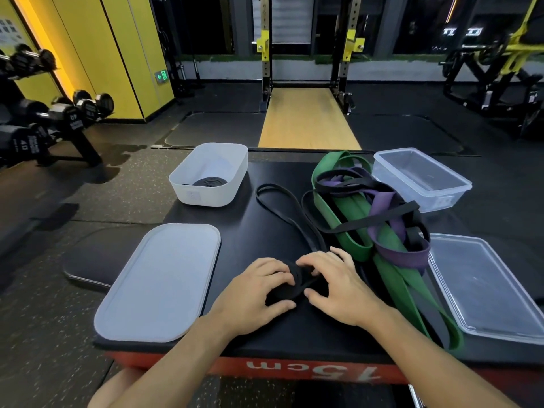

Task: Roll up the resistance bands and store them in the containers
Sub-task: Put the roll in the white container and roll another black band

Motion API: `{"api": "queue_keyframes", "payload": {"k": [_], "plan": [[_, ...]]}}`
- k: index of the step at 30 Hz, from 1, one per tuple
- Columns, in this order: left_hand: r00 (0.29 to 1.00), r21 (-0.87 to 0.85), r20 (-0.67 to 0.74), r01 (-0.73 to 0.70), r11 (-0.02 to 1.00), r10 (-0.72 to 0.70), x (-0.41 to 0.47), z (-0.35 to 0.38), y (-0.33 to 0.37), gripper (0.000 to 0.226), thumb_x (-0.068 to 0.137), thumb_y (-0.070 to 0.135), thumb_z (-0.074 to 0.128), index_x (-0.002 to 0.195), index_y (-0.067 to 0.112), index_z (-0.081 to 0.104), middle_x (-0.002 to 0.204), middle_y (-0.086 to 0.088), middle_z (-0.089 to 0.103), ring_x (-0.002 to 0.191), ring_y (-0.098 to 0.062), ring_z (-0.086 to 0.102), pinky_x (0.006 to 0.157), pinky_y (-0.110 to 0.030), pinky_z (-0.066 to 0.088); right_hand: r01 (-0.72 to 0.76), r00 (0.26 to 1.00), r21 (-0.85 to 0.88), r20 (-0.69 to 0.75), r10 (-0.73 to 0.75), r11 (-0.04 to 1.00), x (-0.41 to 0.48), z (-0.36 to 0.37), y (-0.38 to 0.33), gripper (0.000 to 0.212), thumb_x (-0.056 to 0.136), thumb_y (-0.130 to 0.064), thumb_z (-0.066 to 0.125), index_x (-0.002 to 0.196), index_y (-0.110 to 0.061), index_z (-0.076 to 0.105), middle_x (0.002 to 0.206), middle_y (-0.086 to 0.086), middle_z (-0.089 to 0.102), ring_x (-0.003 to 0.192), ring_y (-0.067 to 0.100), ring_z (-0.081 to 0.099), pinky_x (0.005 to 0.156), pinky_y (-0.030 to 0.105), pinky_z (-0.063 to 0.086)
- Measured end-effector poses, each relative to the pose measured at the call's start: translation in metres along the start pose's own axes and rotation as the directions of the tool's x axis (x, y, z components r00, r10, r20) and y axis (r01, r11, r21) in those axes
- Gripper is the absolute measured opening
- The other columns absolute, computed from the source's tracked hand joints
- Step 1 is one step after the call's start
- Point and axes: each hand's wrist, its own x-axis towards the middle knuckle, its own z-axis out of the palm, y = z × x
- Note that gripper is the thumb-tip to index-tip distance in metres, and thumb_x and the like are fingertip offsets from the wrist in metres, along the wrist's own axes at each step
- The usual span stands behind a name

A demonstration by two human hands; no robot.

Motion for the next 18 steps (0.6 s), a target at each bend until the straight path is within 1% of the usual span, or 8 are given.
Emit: {"api": "queue_keyframes", "payload": {"k": [2, 4, 8, 10, 12, 15, 17, 18], "plan": [[1.000, 0.009, -0.010, -0.029, 1.000, 0.029, 0.000, 0.001, 0.000, 0.032, 0.098, 0.053, 0.060, 0.122, 0.032, 0.063, 0.132, 0.023, 0.052, 0.136, -0.005, 0.040, 0.110, -0.033, 0.043, -0.015, 0.999, 0.001, 0.051, 0.015, 1.000, 0.002, -0.004, -0.002, 0.066, 0.084, -0.040, 0.067, 0.144, -0.046, 0.040, 0.128, -0.034, 0.048, 0.104, -0.007, 0.052, 0.127, 0.038, 0.005], [0.998, 0.010, -0.026, -0.052, 0.999, 0.052, 0.001, 0.001, 0.002, 0.029, 0.097, 0.045, 0.061, 0.121, 0.029, 0.064, 0.131, 0.019, 0.054, 0.135, -0.008, 0.042, 0.109, -0.032, 0.043, -0.012, 0.994, -0.023, 0.105, 0.015, 1.000, 0.007, -0.009, -0.003, 0.076, 0.085, -0.036, 0.068, 0.151, -0.046, 0.033, 0.126, -0.040, 0.044, 0.103, -0.009, 0.050, 0.127, 0.037, 0.002], [0.996, -0.032, -0.039, -0.084, 0.996, 0.083, 0.005, 0.002, 0.002, 0.026, 0.088, 0.031, 0.065, 0.112, 0.022, 0.066, 0.124, 0.012, 0.059, 0.131, -0.013, 0.048, 0.111, -0.035, 0.041, 0.018, 0.975, -0.060, 0.220, -0.004, 0.998, 0.018, -0.021, -0.013, 0.083, 0.088, -0.029, 0.068, 0.159, -0.041, 0.027, 0.110, -0.047, 0.036, 0.101, -0.022, 0.040, 0.126, 0.031, -0.004], [0.993, -0.050, -0.041, -0.110, 0.993, 0.108, 0.005, 0.002, 0.001, 0.024, 0.088, 0.027, 0.067, 0.110, 0.019, 0.067, 0.122, 0.010, 0.061, 0.131, -0.014, 0.050, 0.115, -0.036, 0.038, 0.016, 0.961, -0.036, 0.275, -0.005, 0.999, 0.023, -0.022, -0.015, 0.087, 0.086, -0.026, 0.067, 0.160, -0.041, 0.023, 0.114, -0.045, 0.038, 0.102, -0.027, 0.035, 0.126, 0.032, -0.005], [0.993, -0.069, -0.038, -0.118, 0.991, 0.116, 0.004, 0.002, 0.000, 0.023, 0.088, 0.025, 0.067, 0.111, 0.018, 0.067, 0.122, 0.009, 0.062, 0.133, -0.014, 0.049, 0.117, -0.036, 0.036, -0.001, 0.950, -0.012, 0.314, 0.004, 1.000, 0.029, -0.021, -0.014, 0.093, 0.081, -0.030, 0.067, 0.160, -0.045, 0.020, 0.122, -0.034, 0.041, 0.104, -0.022, 0.034, 0.128, 0.037, -0.003], [0.993, -0.082, -0.041, -0.115, 0.990, 0.112, 0.004, 0.001, 0.000, 0.024, 0.089, 0.025, 0.067, 0.112, 0.018, 0.066, 0.123, 0.009, 0.062, 0.135, -0.013, 0.048, 0.119, -0.034, 0.034, -0.043, 0.941, 0.006, 0.337, 0.039, 0.999, 0.036, -0.020, -0.009, 0.097, 0.074, -0.035, 0.069, 0.157, -0.052, 0.020, 0.120, -0.015, 0.045, 0.118, -0.005, 0.027, 0.127, 0.041, 0.001], [0.993, -0.066, -0.047, -0.113, 0.991, 0.110, 0.005, -0.001, 0.002, 0.024, 0.088, 0.026, 0.067, 0.110, 0.018, 0.067, 0.121, 0.010, 0.064, 0.133, -0.014, 0.049, 0.118, -0.035, 0.035, -0.015, 0.947, 0.001, 0.320, 0.014, 1.000, 0.037, -0.023, -0.010, 0.088, 0.073, -0.036, 0.070, 0.151, -0.050, 0.030, 0.133, -0.014, 0.045, 0.131, -0.002, 0.023, 0.127, 0.040, -0.001], [0.993, -0.042, -0.054, -0.111, 0.993, 0.109, 0.005, -0.001, 0.003, 0.024, 0.086, 0.027, 0.067, 0.109, 0.019, 0.068, 0.120, 0.011, 0.064, 0.132, -0.013, 0.050, 0.116, -0.035, 0.036, 0.024, 0.958, -0.015, 0.286, -0.019, 1.000, 0.035, -0.024, -0.009, 0.077, 0.074, -0.037, 0.072, 0.142, -0.047, 0.038, 0.139, -0.016, 0.044, 0.138, -0.002, 0.022, 0.127, 0.040, -0.003]]}}
